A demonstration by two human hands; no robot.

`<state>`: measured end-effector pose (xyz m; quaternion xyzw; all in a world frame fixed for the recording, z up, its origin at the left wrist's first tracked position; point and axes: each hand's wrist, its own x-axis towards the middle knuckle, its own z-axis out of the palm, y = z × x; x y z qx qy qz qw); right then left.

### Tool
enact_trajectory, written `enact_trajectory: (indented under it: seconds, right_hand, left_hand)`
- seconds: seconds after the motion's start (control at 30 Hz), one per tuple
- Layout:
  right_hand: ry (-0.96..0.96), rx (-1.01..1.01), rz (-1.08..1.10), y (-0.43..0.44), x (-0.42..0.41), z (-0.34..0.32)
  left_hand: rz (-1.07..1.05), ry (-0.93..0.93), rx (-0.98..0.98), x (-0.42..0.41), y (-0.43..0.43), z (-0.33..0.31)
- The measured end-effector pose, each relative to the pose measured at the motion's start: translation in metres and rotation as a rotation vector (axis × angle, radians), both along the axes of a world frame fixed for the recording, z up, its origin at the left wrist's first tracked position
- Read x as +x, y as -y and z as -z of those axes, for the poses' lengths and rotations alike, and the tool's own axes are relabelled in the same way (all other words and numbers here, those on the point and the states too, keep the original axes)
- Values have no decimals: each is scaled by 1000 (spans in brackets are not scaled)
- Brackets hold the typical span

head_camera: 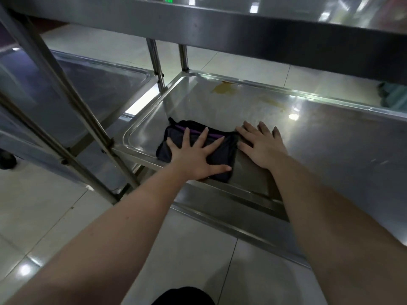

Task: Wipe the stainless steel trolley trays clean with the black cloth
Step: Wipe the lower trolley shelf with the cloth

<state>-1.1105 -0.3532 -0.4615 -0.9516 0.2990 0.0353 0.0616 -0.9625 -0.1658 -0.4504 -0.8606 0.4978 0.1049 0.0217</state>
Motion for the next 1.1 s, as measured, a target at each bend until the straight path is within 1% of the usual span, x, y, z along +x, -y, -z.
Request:
enact_trajectory:
  seconds: [0.1, 0.2, 0.23, 0.27, 0.37, 0.47, 0.57, 0.7, 0.77, 0.83, 0.9, 0.93, 1.03, 1.1]
  right_hand:
    - [41, 59, -19, 4, -11, -7]
    - [202, 127, 80, 18, -49, -11]
    - [217, 117, 125, 26, -67, -10]
    - [191, 91, 176, 34, -86, -9]
    - [32, 2, 348, 58, -139, -3]
    - [-4, -40, 398, 62, -157, 1]
    - [-18, -47, 400, 59, -154, 3]
    - [-15, -31, 383, 63, -160, 2]
    - [3, -26, 374, 65, -163, 1]
    - [33, -26, 372, 67, -165, 2]
    - [55, -36, 367, 69, -165, 3]
    - [60, -43, 365, 70, -164, 4]
    - [54, -61, 369, 70, -162, 7]
    - [42, -71, 380, 69, -160, 9]
  left_hand:
    - [-4, 2, -25, -6, 1, 2]
    - [-4, 6, -17, -4, -2, 0]
    - [-6, 1, -14, -5, -2, -1]
    - [-8, -6, -12, -7, -2, -2]
    - [-12, -23, -7, -9, -3, -6]
    - [-19, -46, 48, -18, -2, -11]
    - [41, -45, 45, -62, 14, -7]
    - [218, -36, 62, -171, 68, -1]
    - [230, -31, 54, -201, 84, 2]
    - [193, -10, -23, -191, 86, 6]
    - [133, 2, -94, -147, 80, 9]
    - [79, -3, -98, -118, 75, 8]
    - [-124, -34, -17, -32, 64, -4]
    - [-200, -53, 17, -2, 65, -8]
